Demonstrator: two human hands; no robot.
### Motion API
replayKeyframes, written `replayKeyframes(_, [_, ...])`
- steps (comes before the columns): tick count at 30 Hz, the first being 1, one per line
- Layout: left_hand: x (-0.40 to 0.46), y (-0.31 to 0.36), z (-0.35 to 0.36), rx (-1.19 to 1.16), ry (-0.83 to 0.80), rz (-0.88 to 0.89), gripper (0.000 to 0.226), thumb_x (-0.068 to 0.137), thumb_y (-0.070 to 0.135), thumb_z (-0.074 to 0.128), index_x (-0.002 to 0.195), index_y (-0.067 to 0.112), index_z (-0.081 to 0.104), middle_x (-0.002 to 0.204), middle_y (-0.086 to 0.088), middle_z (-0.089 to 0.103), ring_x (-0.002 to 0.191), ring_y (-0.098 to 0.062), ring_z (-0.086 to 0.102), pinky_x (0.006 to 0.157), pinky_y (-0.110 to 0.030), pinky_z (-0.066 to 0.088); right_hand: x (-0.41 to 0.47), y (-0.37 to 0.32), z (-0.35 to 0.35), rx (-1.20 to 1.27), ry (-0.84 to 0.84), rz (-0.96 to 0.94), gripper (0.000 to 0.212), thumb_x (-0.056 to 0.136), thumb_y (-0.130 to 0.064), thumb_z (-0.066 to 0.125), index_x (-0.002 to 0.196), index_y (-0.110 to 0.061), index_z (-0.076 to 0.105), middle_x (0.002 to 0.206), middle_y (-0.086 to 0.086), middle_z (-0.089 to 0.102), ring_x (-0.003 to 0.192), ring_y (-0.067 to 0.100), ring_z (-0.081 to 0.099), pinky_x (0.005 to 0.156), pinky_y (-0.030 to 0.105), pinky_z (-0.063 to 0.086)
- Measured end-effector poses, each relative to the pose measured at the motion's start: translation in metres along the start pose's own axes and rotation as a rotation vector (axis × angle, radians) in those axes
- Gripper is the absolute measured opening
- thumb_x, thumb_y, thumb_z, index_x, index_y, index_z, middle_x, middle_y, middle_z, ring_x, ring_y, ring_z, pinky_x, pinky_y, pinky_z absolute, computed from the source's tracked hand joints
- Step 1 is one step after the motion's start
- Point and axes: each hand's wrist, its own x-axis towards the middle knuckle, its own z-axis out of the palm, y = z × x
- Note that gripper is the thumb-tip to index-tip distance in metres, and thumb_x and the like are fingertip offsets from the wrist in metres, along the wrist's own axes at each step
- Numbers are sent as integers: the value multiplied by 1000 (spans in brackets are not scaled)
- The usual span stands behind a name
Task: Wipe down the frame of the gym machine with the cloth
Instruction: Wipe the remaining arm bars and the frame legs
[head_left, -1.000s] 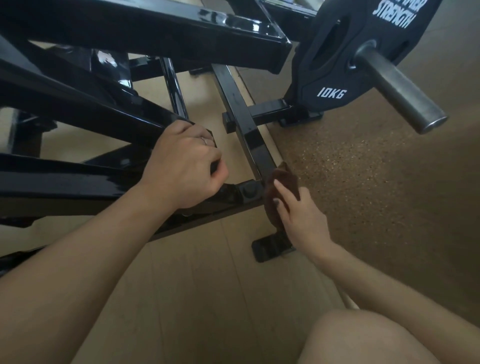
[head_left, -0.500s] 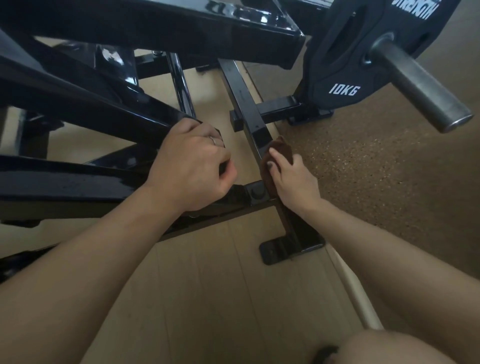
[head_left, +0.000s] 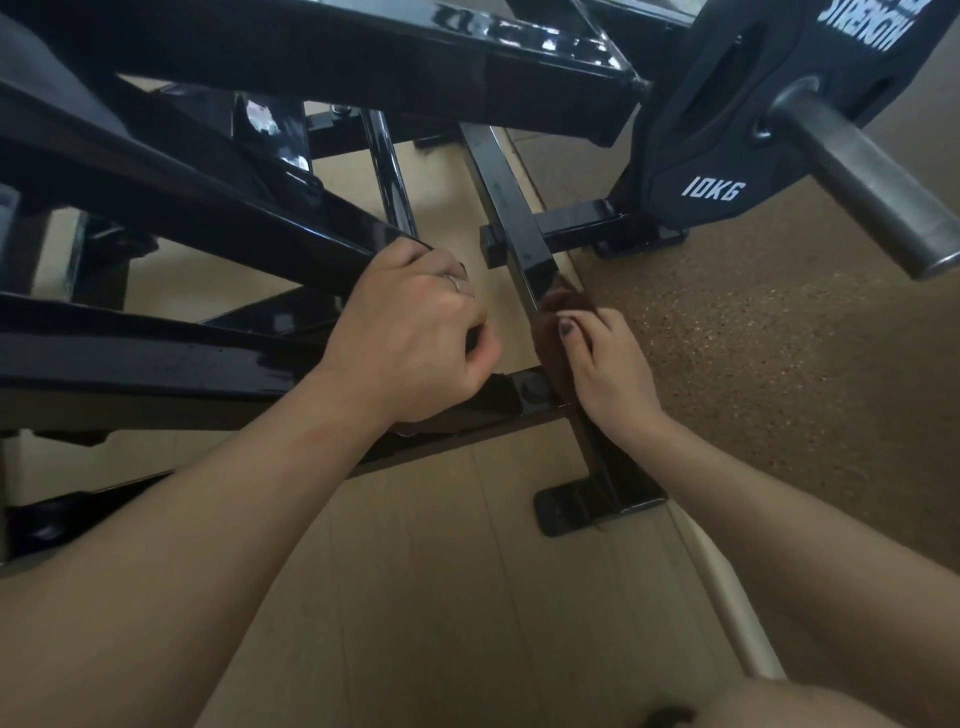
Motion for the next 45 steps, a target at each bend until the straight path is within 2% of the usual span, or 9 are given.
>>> replayKeyframes(5, [1,2,-6,-5,-58,-21,55,97,42,30,83,19,79,88,2,75,100,-18,65,97,-43,40,-6,-27,32,-250,-110,-342,39,106,-41,38,119,-21,69,120,2,64,104,18,59,93,41,51])
replayKeyframes(11, [-2,6,-13,19,-99,-35,57,98,43,29,91,18,79,95,0,76,107,-19,64,102,-43,40,-40,-19,11,-416,-71,-380,34,103,-41,43,117,-20,66,124,9,60,107,27,57,90,44,50])
replayKeyframes(15, [-14,13,-41,1,-207,-92,55,103,54,30,137,21,57,140,-6,60,138,-23,48,121,-43,31,-47,-46,-22,-192,-319,-118,33,106,-46,40,122,-26,62,122,-2,54,102,18,56,82,36,55])
replayKeyframes(19, [-53,-6,-90,151,-205,-163,71,91,62,56,147,21,43,153,-4,47,148,-21,34,126,-42,20,-27,-83,-53,304,-342,324,32,110,-44,36,127,-26,56,102,-1,62,88,17,64,73,31,53])
replayKeyframes(23, [-79,-22,-111,302,-317,-270,76,83,70,63,141,24,44,141,-1,55,137,-23,45,122,-42,28,-28,-96,-31,101,-338,364,41,111,-40,33,134,-17,57,99,-2,56,84,10,55,78,30,45])
replayKeyframes(28, [-100,-30,-110,336,-412,-334,69,82,68,64,131,21,55,127,-3,63,123,-25,56,115,-45,34,-54,-94,18,-100,-206,268,42,109,-46,33,133,-25,60,135,3,46,117,26,50,97,47,54])
replayKeyframes(35, [-85,-28,-101,330,-343,-331,60,90,58,65,129,16,51,122,-7,61,115,-27,58,96,-40,45,-80,-118,40,324,43,433,29,108,-48,38,112,-29,59,123,-2,54,114,21,55,87,36,53])
replayKeyframes(39, [-89,-29,-101,314,-323,-325,60,87,61,68,126,18,55,118,-4,64,111,-25,61,93,-37,47,-69,-135,19,948,7,870,35,106,-49,45,121,-22,62,110,8,68,99,27,66,77,38,52])
replayKeyframes(45, [-89,-35,-97,301,-325,-294,62,83,60,73,126,17,60,114,-5,67,106,-25,64,91,-37,49,-68,-165,-16,1092,133,688,35,107,-45,44,107,-19,67,86,5,70,73,12,71,60,24,54])
